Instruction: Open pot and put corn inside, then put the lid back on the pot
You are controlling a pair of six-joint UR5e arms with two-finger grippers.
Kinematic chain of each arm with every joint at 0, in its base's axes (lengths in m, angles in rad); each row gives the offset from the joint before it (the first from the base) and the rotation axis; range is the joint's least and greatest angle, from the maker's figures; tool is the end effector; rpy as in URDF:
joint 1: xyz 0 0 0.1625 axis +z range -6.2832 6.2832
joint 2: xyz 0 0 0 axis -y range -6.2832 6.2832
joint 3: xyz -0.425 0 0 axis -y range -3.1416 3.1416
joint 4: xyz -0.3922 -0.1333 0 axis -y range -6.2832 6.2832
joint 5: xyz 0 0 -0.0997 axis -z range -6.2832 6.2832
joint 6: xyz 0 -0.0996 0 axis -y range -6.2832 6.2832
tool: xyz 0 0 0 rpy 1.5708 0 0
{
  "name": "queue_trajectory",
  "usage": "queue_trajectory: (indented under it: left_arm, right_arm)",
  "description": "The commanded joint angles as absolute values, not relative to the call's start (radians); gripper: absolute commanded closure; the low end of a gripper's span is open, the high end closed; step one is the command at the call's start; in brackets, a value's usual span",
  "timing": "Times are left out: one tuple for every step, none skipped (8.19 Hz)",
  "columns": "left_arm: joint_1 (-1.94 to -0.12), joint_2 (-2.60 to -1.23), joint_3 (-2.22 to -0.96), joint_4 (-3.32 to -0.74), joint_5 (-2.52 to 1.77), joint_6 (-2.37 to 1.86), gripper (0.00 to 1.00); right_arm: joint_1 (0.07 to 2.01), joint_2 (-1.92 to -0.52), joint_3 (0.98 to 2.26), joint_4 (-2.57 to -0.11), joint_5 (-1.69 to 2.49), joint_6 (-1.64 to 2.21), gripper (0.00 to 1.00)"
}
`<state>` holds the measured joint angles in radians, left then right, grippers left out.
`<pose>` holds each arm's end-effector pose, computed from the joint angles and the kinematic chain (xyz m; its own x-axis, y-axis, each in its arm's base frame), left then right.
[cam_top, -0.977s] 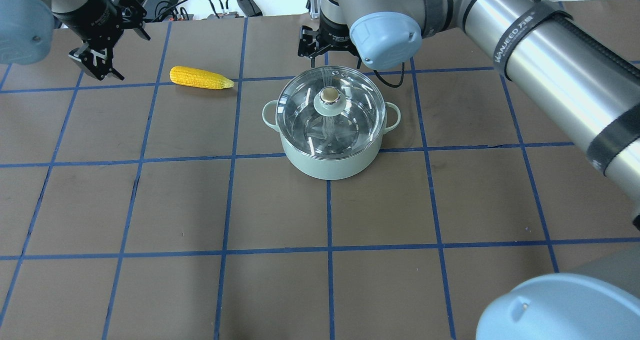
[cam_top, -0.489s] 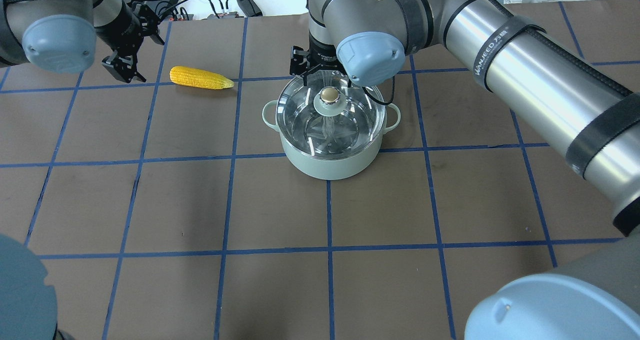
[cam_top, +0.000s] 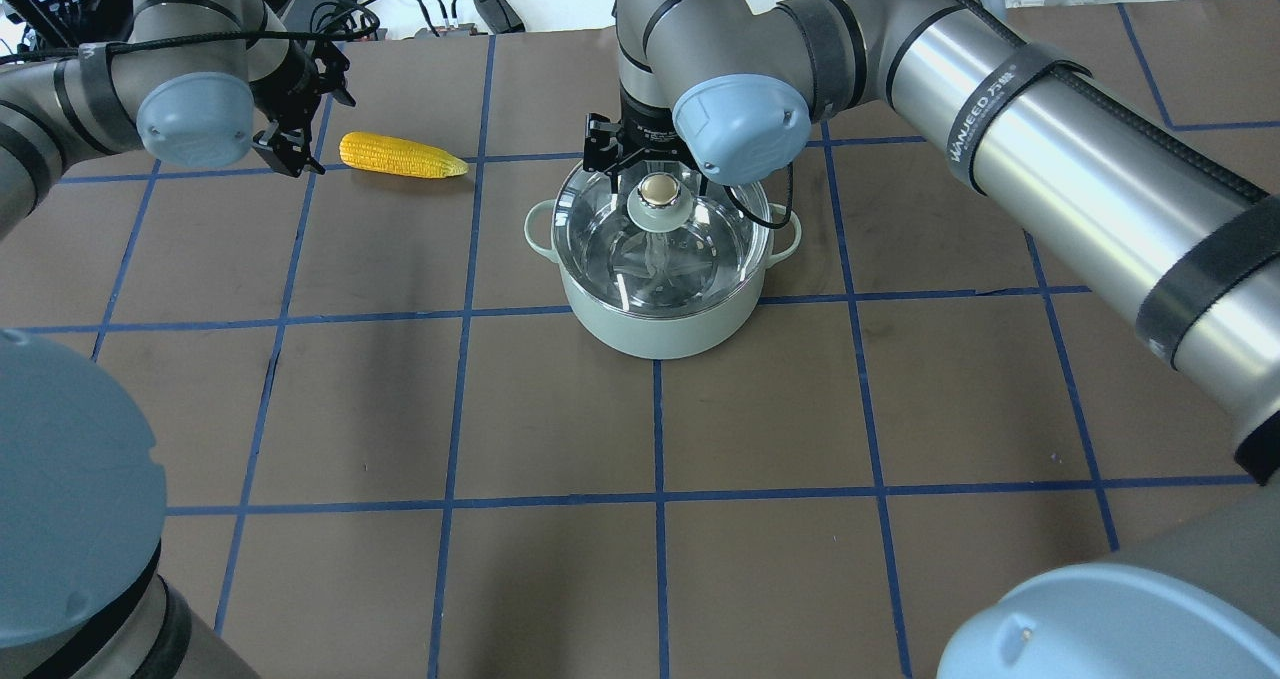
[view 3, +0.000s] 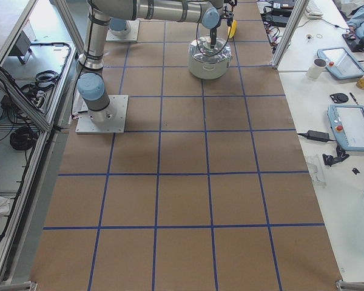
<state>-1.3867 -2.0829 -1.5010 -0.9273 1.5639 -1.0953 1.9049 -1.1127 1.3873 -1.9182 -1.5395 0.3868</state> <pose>-0.0072 -0.6933 0.2874 -0.2907 -0.9396 0.1808 -0.9564 0.2794 -0.0855 0.3493 -0.5902 0.3453 -0.9972 0.0499 -0.0563 0.0530 0.9970 -0.0556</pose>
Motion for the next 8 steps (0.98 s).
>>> queue_trajectory:
  left_arm:
    - [-1.387, -2.156, -1.499, -0.911, 1.525, -1.169, 0.00]
    - [-1.387, -2.183, -1.496, -0.908, 1.511, -1.178, 0.00]
    - [-1.387, -2.200, -1.494, -0.852, 1.509, -1.180, 0.00]
    - [-1.387, -2.219, -1.488, -0.819, 1.509, -1.181, 0.00]
    - [-1.387, -2.221, -1.477, -0.813, 1.509, -1.180, 0.00]
    - [-1.387, -2.221, -1.461, -0.811, 1.509, -1.178, 0.00]
    - [-1.387, -2.224, -1.442, -0.813, 1.505, -1.178, 0.00]
    - [-1.387, -2.227, -1.430, -0.811, 1.456, -1.180, 0.00]
  right_arm:
    - [1.905, -1.112, 1.387, -1.914, -1.539, 0.384, 0.39]
    - [1.905, -1.114, 1.387, -1.914, -1.533, 0.376, 0.48]
    - [1.905, -1.112, 1.387, -1.919, -1.510, 0.373, 0.57]
    - [1.905, -1.112, 1.387, -1.919, -1.508, 0.371, 0.69]
    - [1.905, -1.114, 1.384, -1.916, -1.509, 0.368, 0.83]
    - [1.905, -1.124, 1.381, -1.914, -1.514, 0.353, 0.89]
    - [1.904, -1.147, 1.373, -1.907, -1.511, 0.348, 0.89]
    - [1.898, -1.194, 1.361, -1.849, -1.508, 0.330, 0.90]
